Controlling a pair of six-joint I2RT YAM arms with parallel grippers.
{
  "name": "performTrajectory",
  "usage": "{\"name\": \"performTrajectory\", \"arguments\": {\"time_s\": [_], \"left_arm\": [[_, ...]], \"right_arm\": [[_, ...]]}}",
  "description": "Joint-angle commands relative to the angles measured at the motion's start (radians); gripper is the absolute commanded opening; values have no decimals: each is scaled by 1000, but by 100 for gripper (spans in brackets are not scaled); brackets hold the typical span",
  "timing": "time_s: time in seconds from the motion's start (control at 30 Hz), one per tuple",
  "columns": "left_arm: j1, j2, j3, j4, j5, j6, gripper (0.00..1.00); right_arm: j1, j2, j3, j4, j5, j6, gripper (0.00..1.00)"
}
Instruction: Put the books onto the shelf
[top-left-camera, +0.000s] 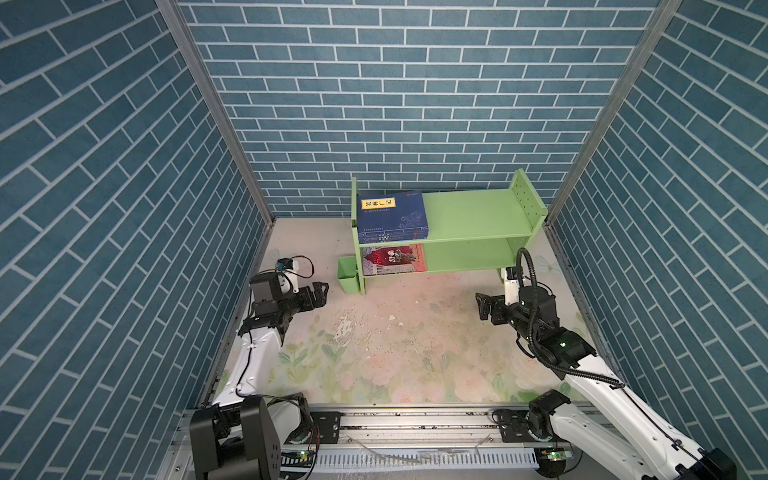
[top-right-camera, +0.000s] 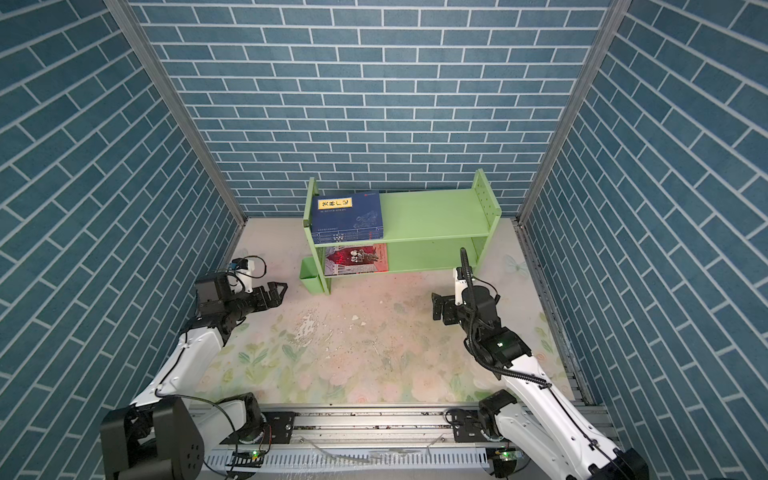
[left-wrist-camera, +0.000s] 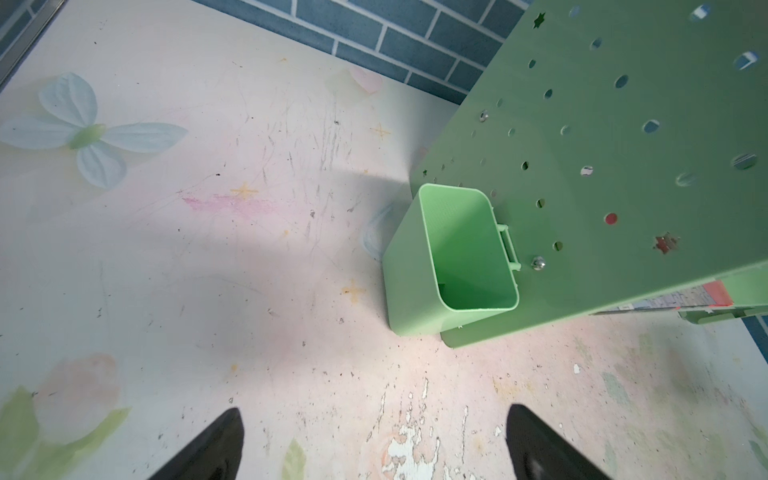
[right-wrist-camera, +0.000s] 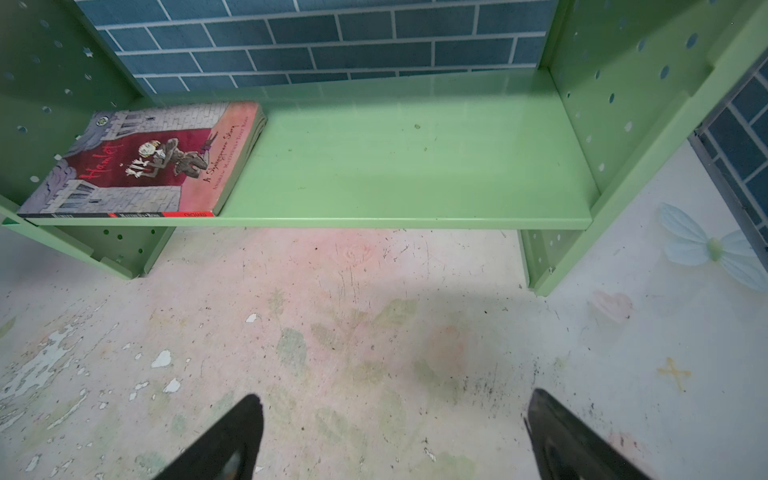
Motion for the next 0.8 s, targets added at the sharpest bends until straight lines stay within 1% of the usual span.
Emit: {"name": "performTrajectory", "arguments": {"time_s": [0.0, 0.17, 0.27, 0.37, 0.43, 0.5, 0.57, 0.67, 0.77], "left_arm": [[8, 8, -15, 91, 74, 34, 100], [5, 6, 0, 160, 193, -26, 100], [-8, 3, 33, 125, 265, -20, 100], [-25, -15, 59, 53, 279, 45, 100], [-26, -42, 39, 39, 232, 62, 100], [-26, -56, 13, 21, 145, 71, 100], [-26, -56, -12, 24, 85, 79, 100], [-26, -43, -61, 82, 25, 87, 100], [-25, -9, -106, 203, -15, 95, 100]], "right_arm": [[-51, 1, -14, 45, -8, -38, 99], [-147, -28, -7, 70, 34, -12, 99], [-215, -14, 32, 55, 7, -24, 98], [-271, 32, 69, 36, -60, -15, 98], [-292, 53, 56, 64, -88, -20, 99], [-323, 72, 28, 101, -105, -30, 98], [-352, 94, -2, 135, -126, -33, 99], [-393, 117, -71, 223, -156, -24, 99], [-422, 153, -118, 304, -168, -41, 99]]}}
